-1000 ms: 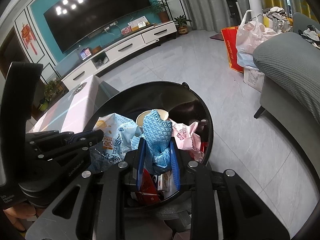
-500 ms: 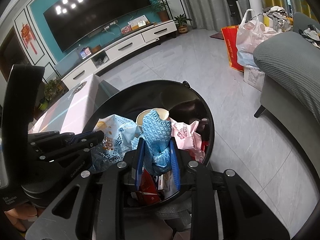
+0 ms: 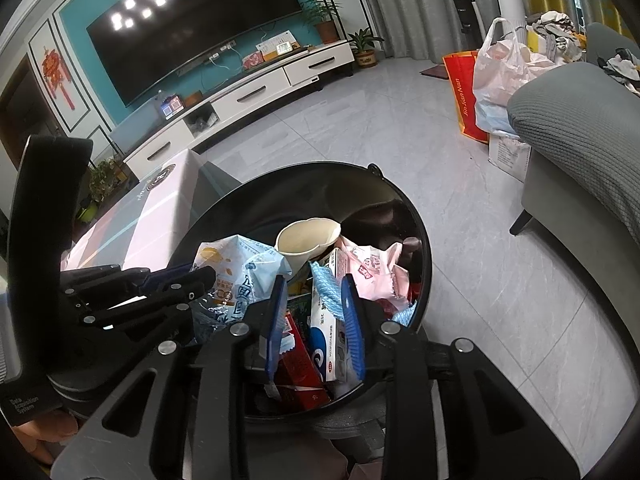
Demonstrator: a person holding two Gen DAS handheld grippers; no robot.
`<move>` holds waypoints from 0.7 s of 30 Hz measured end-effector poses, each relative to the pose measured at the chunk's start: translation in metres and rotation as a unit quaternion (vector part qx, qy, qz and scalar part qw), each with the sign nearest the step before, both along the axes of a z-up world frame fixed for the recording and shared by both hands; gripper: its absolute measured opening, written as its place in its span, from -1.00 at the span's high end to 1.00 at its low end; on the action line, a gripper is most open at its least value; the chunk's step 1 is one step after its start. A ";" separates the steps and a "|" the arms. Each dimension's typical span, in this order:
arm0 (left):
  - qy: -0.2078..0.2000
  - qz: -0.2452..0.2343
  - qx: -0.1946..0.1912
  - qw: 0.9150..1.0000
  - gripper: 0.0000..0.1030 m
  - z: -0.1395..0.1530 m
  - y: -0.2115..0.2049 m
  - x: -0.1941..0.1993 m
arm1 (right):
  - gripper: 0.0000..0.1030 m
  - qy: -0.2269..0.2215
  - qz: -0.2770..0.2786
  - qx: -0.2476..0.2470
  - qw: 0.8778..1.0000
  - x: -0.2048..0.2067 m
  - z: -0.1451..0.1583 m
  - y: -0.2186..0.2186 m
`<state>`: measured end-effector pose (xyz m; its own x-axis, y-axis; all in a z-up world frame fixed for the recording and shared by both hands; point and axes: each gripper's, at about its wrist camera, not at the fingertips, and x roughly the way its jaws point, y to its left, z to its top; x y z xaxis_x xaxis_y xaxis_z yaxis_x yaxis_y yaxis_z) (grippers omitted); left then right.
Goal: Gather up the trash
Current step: 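Open both tools inside the bin to release the bag and cloth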
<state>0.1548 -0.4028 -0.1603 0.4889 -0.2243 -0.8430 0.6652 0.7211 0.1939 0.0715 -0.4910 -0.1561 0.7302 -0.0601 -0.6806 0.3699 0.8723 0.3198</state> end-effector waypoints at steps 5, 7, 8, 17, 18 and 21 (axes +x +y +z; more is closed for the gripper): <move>0.001 -0.002 0.000 1.000 0.46 0.001 0.000 -0.001 | 0.42 0.001 -0.002 0.001 1.000 0.001 0.000 0.000; 0.001 -0.001 0.000 1.000 0.44 0.001 0.000 0.000 | 0.42 0.000 -0.002 0.002 1.000 0.001 0.000 0.000; 0.001 -0.001 -0.001 1.000 0.43 0.001 0.000 -0.001 | 0.42 0.000 -0.002 0.002 1.000 0.001 0.001 0.000; -0.003 -0.004 -0.001 1.000 0.30 0.004 0.001 -0.003 | 0.40 -0.002 -0.004 0.001 1.000 0.000 0.002 -0.001; -0.004 -0.004 -0.002 1.000 0.28 0.005 0.001 -0.003 | 0.40 -0.002 -0.004 0.000 1.000 0.000 0.003 -0.001; -0.004 -0.005 -0.003 1.000 0.26 0.007 0.002 -0.003 | 0.40 -0.002 -0.004 0.000 1.000 0.000 0.003 -0.001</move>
<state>0.1518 -0.4012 -0.1537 0.4937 -0.2339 -0.8376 0.6710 0.7152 0.1957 0.0717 -0.4920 -0.1536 0.7326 -0.0656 -0.6775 0.3758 0.8689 0.3222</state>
